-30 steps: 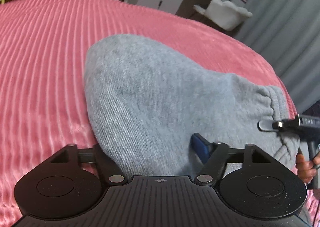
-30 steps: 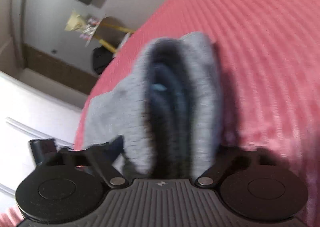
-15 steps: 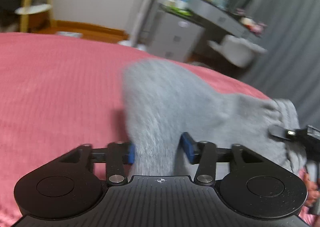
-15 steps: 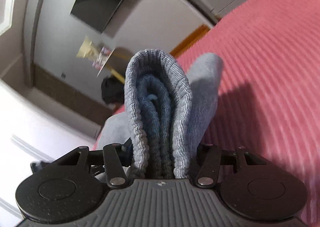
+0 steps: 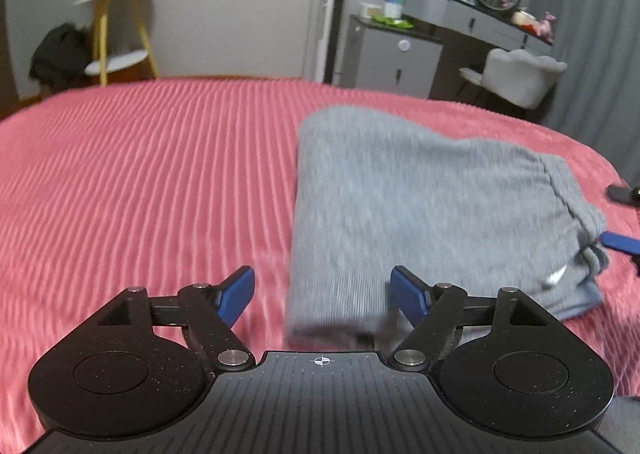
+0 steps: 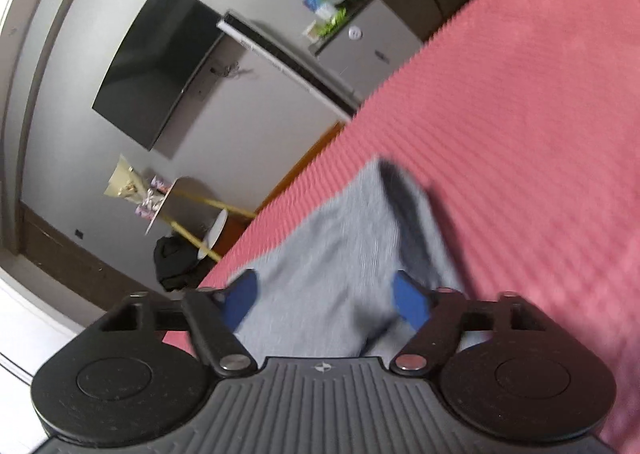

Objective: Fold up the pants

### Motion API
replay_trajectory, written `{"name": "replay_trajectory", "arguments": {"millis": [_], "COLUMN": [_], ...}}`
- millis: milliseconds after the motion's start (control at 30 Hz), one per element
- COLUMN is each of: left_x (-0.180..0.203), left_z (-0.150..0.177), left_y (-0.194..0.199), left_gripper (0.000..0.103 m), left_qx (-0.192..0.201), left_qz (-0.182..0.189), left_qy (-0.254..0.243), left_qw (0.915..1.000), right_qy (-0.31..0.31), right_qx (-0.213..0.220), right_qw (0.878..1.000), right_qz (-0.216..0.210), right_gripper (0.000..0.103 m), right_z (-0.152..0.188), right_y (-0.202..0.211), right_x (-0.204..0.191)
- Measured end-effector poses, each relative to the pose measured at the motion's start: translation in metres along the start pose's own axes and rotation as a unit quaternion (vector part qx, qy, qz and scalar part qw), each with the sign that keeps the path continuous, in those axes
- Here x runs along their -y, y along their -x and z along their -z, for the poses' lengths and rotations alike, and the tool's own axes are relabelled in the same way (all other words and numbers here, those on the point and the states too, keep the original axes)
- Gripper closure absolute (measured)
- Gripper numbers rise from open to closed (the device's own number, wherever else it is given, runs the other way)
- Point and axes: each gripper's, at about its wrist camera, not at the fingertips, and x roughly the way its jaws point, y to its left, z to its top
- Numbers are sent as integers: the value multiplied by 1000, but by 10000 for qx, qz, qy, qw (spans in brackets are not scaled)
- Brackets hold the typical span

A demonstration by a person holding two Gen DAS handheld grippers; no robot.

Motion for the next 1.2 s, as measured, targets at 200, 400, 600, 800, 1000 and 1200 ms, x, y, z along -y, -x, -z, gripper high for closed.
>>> {"name": "replay_trajectory", "arguments": {"millis": [200,400,600,800,1000,1200], "left_x": [-18,-29,-33,-48,-54,-37], "left_z": [16,18,16,14,12,2], "left_y": [8,2,8,2,-2,-4], "left_gripper": [23,23,23,23,23,18], "left_qx": [-69,-120,121,187,80,198], "left_qz": [-303,-256,-248,-470,-547,-245], "left_qy": [170,457,630,1040,1175,899], "left_qw": [9994,9986,9976,9933,9915,9955], "right_qy": [-417,-959,-474,-484,46,144], "right_qx": [-167,-31,55,567,275,391], "right_qw": [9984,9945,9952,9971,9964,9965], "right_qz": [350,418,860,116,804,724], "right_gripper": [61,61,91,93,93,90], "right_z": [23,30,37,45,55,59], "right_y": [-25,-39,-47,-12,-22,0], "right_x": [4,3,-7,-3,8,6]}}
